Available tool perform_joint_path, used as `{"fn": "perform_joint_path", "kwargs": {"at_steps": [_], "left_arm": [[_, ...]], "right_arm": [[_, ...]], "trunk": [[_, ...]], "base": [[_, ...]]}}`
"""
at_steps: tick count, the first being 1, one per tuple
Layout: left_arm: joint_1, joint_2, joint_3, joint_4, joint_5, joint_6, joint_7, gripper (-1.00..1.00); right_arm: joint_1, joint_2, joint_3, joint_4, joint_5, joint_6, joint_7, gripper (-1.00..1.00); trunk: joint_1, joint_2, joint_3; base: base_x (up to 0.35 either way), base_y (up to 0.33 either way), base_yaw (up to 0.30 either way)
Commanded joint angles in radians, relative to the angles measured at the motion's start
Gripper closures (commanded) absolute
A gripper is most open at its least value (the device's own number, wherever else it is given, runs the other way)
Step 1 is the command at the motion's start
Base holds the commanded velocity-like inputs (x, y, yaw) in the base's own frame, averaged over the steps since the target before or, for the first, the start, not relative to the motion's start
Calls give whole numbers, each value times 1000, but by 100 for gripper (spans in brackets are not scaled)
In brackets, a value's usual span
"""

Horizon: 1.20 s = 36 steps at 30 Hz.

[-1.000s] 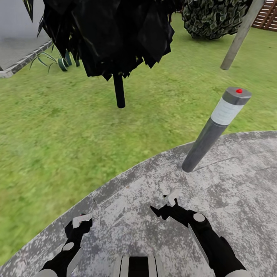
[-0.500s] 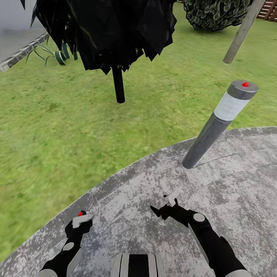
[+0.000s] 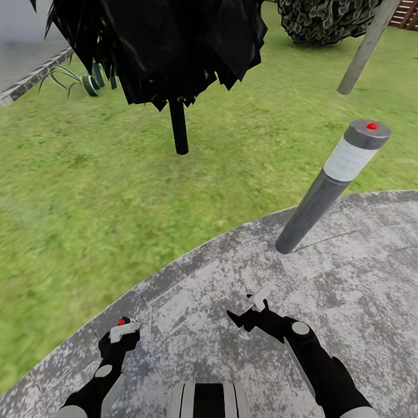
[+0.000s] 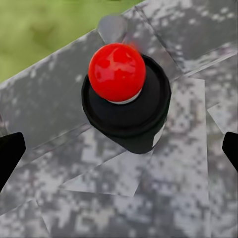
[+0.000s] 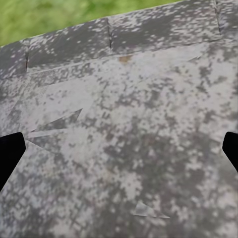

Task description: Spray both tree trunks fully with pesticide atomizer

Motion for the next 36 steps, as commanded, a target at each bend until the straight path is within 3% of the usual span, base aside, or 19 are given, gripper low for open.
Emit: {"fn": "perform_joint_path", "kwargs": {"at_steps": [1, 27, 30, 36], "left_arm": [[-1, 0, -1, 0, 7, -4, 0, -100], [-2, 0, -1, -4, 15, -4, 0, -100], [-2, 0, -1, -4, 16, -3, 0, -100], [-2, 0, 0, -4, 16, -4, 0, -100]], "right_arm": [[0, -1, 1, -2, 9, 3, 3, -100], [0, -1, 1, -2, 9, 1, 3, -100], [0, -1, 1, -2, 9, 1, 3, -100], [0, -1, 1, -3, 9, 1, 3, -100]], "trunk": [[0, 0, -1], [0, 0, -1], [1, -1, -15], [1, -1, -19]], "base": [[0, 0, 0], [20, 0, 0], [0, 0, 0], [0, 0, 0]]}}
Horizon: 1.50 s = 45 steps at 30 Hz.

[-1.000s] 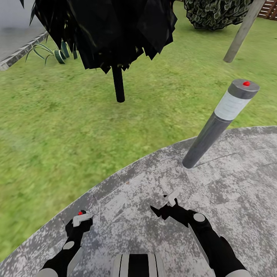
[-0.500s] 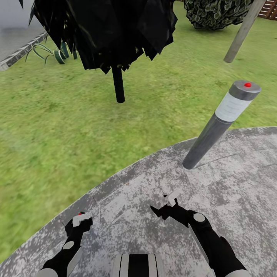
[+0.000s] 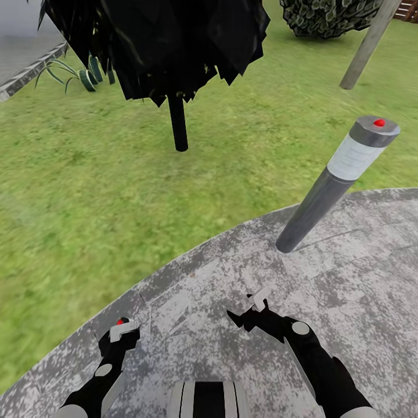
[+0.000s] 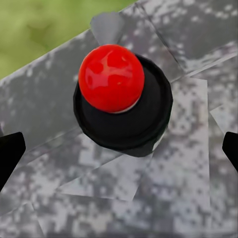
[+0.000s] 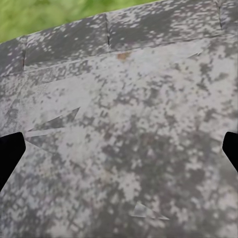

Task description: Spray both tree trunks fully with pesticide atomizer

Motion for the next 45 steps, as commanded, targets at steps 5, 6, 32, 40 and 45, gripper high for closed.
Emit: {"fn": "perform_joint_path", "kwargs": {"at_steps": [5, 6, 32, 40, 45], "left_arm": [[0, 0, -1, 1, 8, -4, 0, -100], [0, 0, -1, 1, 8, -4, 0, -100], [0, 0, -1, -1, 8, -4, 0, -100], [0, 0, -1, -1, 8, -5, 0, -100], [0, 0, -1, -1, 8, -5, 0, -100]], "right_arm": [[0, 0, 0, -2, 9, 3, 3, -100], [0, 0, 0, -2, 9, 3, 3, -100], [0, 0, 0, -1, 9, 3, 3, -100], [0, 0, 0, -1, 9, 3, 3, -100], [0, 0, 0, -1, 9, 3, 3, -100]], "trunk": [[0, 0, -1], [0, 0, -1], [0, 0, -1], [0, 0, 2], [0, 0, 3]], "base": [[0, 0, 0], [0, 0, 0], [18, 0, 0], [0, 0, 0], [0, 0, 0]]}}
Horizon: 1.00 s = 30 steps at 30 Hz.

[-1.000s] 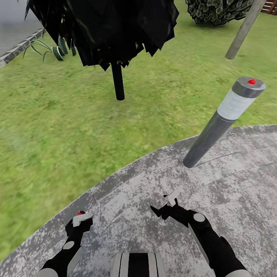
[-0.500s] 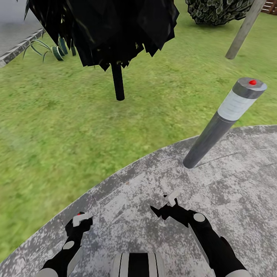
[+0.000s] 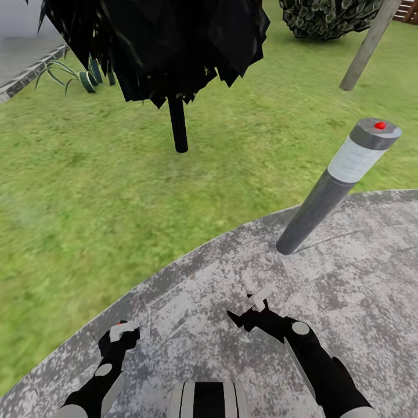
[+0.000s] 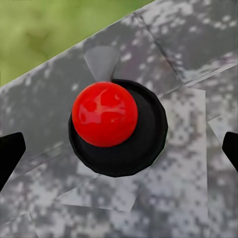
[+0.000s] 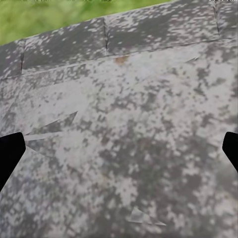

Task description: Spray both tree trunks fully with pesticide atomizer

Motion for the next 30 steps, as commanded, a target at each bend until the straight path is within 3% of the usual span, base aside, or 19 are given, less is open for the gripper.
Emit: {"fn": "perform_joint_path", "kwargs": {"at_steps": [1, 11, 12, 30], "left_arm": [[0, 0, -2, 0, 8, -4, 0, -100], [0, 0, -2, -2, 9, -3, 0, -100], [0, 0, -1, -2, 9, -3, 0, 100], [0, 0, 5, -2, 10, -5, 0, 100]], "right_arm": [[0, 0, 0, -2, 9, 3, 3, -100], [0, 0, 0, -2, 9, 3, 3, -100], [0, 0, 0, -2, 9, 3, 3, -100], [0, 1, 1, -2, 9, 3, 3, -100]], "trunk": [[0, 0, 0], [0, 0, 0], [0, 0, 0], [0, 0, 0]], "base": [[0, 0, 0], [0, 0, 0], [0, 0, 0], [0, 0, 0]]}}
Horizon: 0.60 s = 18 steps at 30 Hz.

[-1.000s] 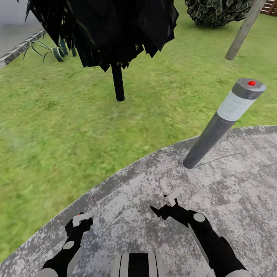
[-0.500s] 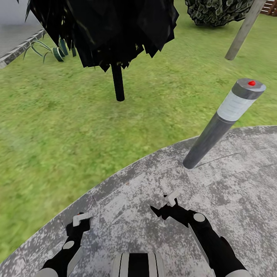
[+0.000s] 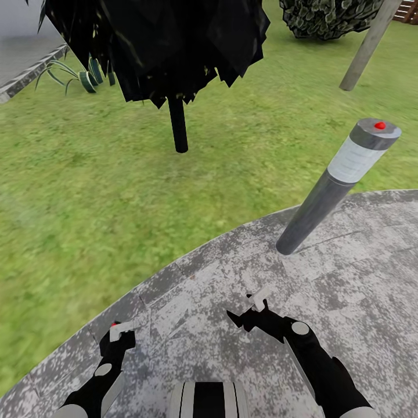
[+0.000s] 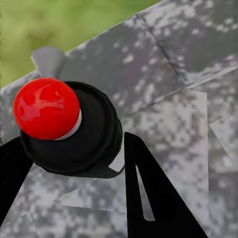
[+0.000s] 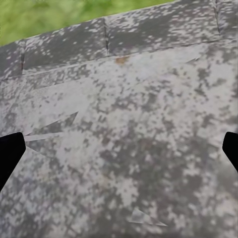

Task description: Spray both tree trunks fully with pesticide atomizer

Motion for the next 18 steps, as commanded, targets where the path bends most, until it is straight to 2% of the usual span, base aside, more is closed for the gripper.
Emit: {"fn": "perform_joint_path", "kwargs": {"at_steps": [1, 8, 18], "left_arm": [[0, 0, -2, 1, 8, -4, 0, 100], [0, 1, 2, -31, 8, -3, 0, 100], [0, 1, 0, -39, 8, -2, 0, 100]], "right_arm": [[0, 0, 0, -2, 9, 3, 3, -100], [0, -1, 0, -2, 9, 3, 3, -100], [0, -2, 0, -2, 9, 3, 3, -100]], "trunk": [[0, 0, -1], [0, 0, -1], [-5, 2, 38]], "base": [[0, 0, 0], [0, 0, 0], [0, 0, 0]]}}
